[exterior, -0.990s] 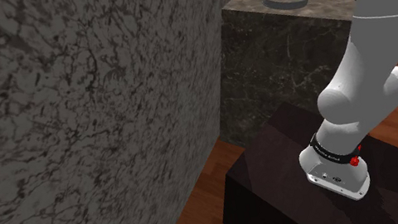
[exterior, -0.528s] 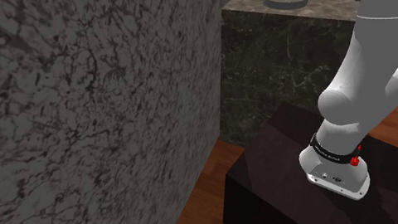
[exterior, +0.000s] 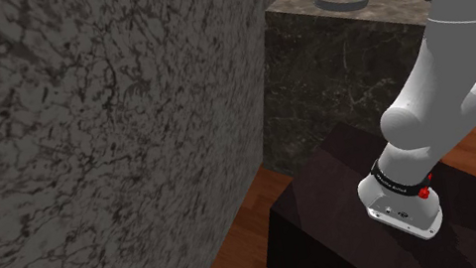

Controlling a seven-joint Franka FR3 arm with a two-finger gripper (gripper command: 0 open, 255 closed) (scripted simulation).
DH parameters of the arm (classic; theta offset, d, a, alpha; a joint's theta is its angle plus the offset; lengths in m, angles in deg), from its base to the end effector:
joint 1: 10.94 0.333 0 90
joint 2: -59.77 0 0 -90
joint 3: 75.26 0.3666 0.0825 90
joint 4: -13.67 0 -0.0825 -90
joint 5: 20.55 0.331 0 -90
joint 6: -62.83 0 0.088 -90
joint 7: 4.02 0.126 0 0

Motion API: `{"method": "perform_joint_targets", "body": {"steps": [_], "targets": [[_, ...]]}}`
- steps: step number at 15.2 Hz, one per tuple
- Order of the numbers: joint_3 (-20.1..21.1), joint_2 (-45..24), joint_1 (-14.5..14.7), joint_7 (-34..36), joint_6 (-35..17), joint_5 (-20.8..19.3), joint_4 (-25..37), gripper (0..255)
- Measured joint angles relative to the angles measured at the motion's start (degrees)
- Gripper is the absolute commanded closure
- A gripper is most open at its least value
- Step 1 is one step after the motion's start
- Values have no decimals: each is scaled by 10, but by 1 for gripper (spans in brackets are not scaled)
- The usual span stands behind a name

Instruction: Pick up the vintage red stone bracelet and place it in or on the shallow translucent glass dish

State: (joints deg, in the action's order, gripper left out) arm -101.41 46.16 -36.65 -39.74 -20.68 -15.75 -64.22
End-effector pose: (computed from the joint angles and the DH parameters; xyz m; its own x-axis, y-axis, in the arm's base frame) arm 0.3843 -0.4128 0.6178 0.9586 -0.2645 -0.1056 -0.2708 -0.9613 -0.0512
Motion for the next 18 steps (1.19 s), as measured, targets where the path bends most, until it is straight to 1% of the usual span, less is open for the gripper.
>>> {"method": "perform_joint_targets", "body": {"steps": [1,7,8,10,12,15,18], "targets": [[0,0,0,0,0,0,0,0],[0,0,0,0,0,0,0,0],[0,-3,-2,-1,10,1,13,0],[-2,-29,-13,-6,57,13,85,0],[-3,-47,-22,-9,86,21,130,0],[-3,-52,-25,-9,97,23,146,0],[-3,-53,-25,-9,98,23,147,0]]}}
